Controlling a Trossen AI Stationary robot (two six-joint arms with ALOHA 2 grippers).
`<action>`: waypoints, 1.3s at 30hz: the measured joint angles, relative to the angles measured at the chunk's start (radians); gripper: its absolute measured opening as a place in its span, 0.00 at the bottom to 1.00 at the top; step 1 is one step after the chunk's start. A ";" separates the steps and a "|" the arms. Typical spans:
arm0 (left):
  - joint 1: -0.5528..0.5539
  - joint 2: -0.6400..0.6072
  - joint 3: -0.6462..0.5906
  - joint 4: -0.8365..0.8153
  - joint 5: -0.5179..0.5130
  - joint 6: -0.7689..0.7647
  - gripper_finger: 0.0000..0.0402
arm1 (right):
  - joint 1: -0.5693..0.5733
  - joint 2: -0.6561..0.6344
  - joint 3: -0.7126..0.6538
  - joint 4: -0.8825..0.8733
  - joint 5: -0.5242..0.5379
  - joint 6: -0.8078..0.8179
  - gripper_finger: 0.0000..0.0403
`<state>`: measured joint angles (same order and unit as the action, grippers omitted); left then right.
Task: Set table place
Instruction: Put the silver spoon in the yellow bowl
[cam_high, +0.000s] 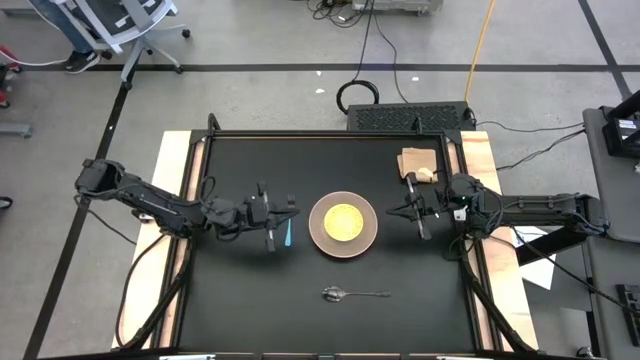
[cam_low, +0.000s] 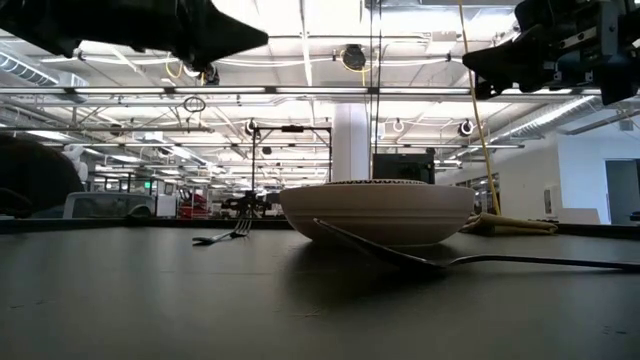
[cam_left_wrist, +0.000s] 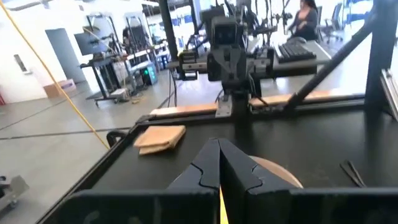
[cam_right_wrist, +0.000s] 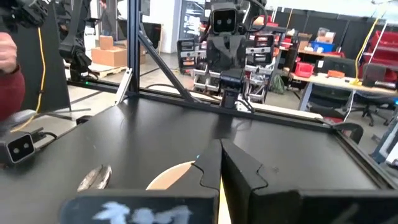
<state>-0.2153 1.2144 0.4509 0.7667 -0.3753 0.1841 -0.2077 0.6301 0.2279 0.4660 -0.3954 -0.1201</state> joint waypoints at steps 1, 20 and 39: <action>0.000 -0.009 -0.001 -0.009 0.000 0.004 0.00 | 0.000 0.001 0.000 -0.006 0.000 0.003 0.00; -0.074 -0.210 0.000 -0.173 -0.087 0.099 0.00 | 0.000 0.001 0.000 -0.023 0.000 0.007 0.00; -0.138 -0.552 -0.219 -0.041 -0.238 0.252 0.00 | 0.000 0.001 0.000 -0.023 0.000 0.007 0.00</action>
<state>-0.3537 0.6626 0.2317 0.7253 -0.6136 0.4364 -0.2079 0.6312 0.2279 0.4431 -0.3954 -0.1131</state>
